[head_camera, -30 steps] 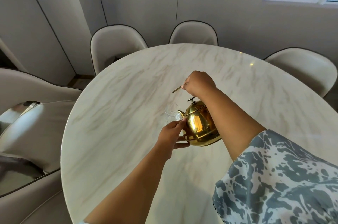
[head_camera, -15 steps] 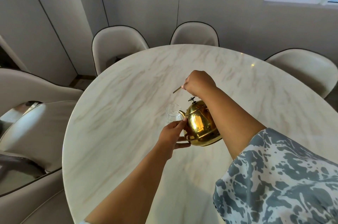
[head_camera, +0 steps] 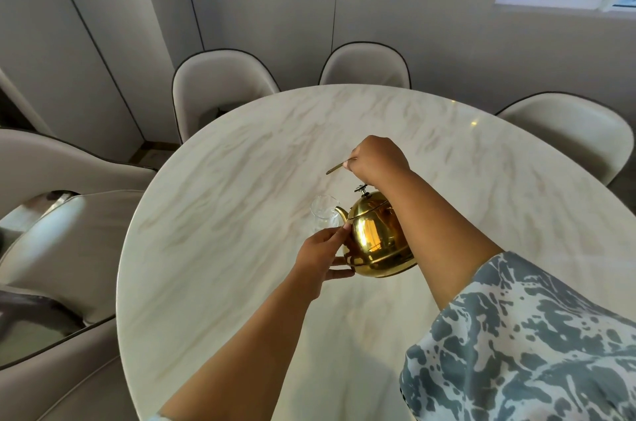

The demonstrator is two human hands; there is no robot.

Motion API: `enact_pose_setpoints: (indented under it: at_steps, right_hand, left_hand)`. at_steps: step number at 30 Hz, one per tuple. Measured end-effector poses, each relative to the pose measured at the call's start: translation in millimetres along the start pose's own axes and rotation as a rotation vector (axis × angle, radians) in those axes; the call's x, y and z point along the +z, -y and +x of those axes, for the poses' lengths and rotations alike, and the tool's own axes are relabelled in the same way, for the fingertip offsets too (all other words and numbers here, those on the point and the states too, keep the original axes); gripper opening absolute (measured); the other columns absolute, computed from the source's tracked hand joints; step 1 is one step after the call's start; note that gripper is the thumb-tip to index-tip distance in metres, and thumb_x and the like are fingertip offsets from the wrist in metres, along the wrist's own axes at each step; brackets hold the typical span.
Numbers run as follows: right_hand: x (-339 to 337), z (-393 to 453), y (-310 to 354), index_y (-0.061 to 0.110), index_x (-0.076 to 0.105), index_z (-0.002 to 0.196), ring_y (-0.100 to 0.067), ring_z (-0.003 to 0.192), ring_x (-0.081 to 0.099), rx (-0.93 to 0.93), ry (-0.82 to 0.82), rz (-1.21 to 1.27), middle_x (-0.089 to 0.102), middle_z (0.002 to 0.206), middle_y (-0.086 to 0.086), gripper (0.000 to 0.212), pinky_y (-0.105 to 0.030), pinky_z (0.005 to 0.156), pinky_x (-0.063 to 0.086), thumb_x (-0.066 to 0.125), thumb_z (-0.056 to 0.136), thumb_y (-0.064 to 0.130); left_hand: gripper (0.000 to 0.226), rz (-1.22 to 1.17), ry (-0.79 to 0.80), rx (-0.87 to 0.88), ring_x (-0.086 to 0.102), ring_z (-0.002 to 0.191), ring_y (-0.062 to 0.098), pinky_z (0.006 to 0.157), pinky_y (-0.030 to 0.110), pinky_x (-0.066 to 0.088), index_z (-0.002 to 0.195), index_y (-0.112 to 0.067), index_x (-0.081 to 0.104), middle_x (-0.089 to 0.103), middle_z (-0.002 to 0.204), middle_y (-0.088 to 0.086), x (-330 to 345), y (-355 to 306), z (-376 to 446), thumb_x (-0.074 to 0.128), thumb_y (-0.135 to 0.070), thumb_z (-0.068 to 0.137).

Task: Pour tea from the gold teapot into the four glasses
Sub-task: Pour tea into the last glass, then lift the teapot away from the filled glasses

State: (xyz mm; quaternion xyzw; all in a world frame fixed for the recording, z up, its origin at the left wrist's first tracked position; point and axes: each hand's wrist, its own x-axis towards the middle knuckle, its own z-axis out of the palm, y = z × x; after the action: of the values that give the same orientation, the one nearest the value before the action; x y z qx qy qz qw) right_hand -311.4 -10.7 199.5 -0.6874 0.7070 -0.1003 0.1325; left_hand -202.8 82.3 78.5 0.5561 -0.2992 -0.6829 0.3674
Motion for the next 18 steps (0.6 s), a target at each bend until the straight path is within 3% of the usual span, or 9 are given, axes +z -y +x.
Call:
enact_pose_setpoints:
  at_steps: [3, 14, 18]
  right_hand:
    - [2.8, -13.5, -9.7, 0.007, 0.072, 0.112, -0.025, 0.088, 0.064, 0.003, -0.031, 0.074, 0.073, 0.103, -0.01, 0.033, -0.027, 0.07, 0.046, 0.059, 0.095, 0.032]
    - [29.6, -65.0, -42.0, 0.007, 0.068, 0.118, -0.026, 0.1, 0.068, 0.109, -0.152, 0.382, 0.073, 0.11, -0.011, 0.033, -0.028, 0.075, 0.05, 0.056, 0.098, 0.03]
    - [42.9, -78.3, -43.2, 0.008, 0.066, 0.12, -0.027, 0.097, 0.069, 0.13, -0.145, 0.524, 0.072, 0.112, -0.01, 0.032, -0.029, 0.073, 0.052, 0.057, 0.098, 0.03]
  left_hand:
    - [0.039, 0.025, -0.001, 0.007, 0.069, 0.101, 0.033, 0.083, 0.05, 0.06, 0.12, -0.016, 0.067, 0.067, 0.118, 0.01, -1.9, 4.3, 0.2, 0.066, -0.04, 0.089]
    - [0.049, 0.08, -0.029, 0.028, 0.061, 0.115, 0.025, 0.096, 0.045, 0.054, 0.129, -0.018, 0.065, 0.065, 0.127, 0.007, -14.7, 20.3, 7.1, 0.075, -0.033, 0.084]
    - [0.046, 0.062, -0.054, 0.049, 0.057, 0.108, 0.021, 0.087, 0.036, 0.051, 0.13, -0.019, 0.064, 0.059, 0.129, 0.006, -22.9, 23.1, 2.3, 0.074, -0.026, 0.086]
